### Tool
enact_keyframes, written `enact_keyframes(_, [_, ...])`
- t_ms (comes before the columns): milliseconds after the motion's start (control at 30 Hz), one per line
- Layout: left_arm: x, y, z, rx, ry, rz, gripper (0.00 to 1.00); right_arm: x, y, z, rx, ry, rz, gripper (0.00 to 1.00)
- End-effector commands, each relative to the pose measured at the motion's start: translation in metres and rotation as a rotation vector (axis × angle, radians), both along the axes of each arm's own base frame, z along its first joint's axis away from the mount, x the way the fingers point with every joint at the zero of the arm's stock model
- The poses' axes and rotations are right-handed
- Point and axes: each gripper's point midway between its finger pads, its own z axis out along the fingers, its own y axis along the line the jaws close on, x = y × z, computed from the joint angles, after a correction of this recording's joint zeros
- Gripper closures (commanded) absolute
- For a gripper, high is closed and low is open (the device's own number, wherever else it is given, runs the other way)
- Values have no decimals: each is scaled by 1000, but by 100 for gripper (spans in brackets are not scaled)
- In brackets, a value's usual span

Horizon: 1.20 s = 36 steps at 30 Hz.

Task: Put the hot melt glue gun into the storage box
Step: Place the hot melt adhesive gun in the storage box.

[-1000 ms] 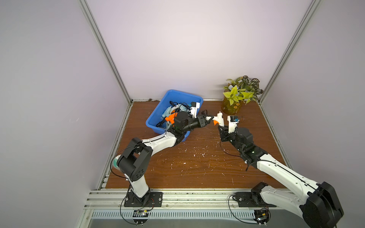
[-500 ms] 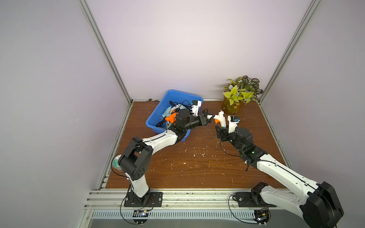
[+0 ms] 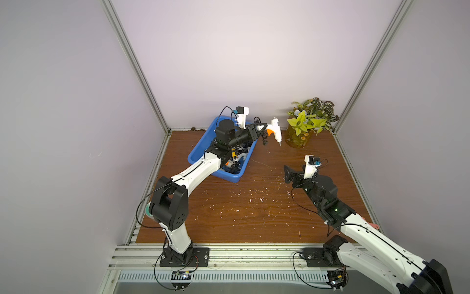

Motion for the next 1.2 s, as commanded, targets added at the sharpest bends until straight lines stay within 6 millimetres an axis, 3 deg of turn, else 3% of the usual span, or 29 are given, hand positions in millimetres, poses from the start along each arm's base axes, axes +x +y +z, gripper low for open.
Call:
enact_keyframes(0, [22, 25, 8, 40, -45, 102, 100, 1, -5, 9, 6, -34, -28, 0])
enact_keyframes(233, [61, 72, -16, 80, 1, 258, 100, 2, -3, 3, 11, -24, -24, 0])
enact_keyframes(367, [82, 90, -44, 130, 47, 323, 100, 3, -2, 1, 12, -23, -22, 0])
enact_keyframes(400, [89, 96, -37, 133, 31, 346, 100, 4, -1, 1, 11, -21, -22, 0])
enact_keyframes(600, [117, 126, -67, 218, 86, 440, 100, 4, 0, -2, 8, -13, -15, 0])
enact_keyframes(967, [139, 179, -63, 226, 99, 519, 100, 8, 5, -7, 5, -3, -2, 0])
enact_keyframes(1033, [141, 186, -68, 233, 110, 529, 100, 9, 7, -7, 7, -1, 1, 1])
enact_keyframes(1167, [145, 181, -102, 204, 173, 484, 100, 9, 9, -7, 15, -1, 9, 1])
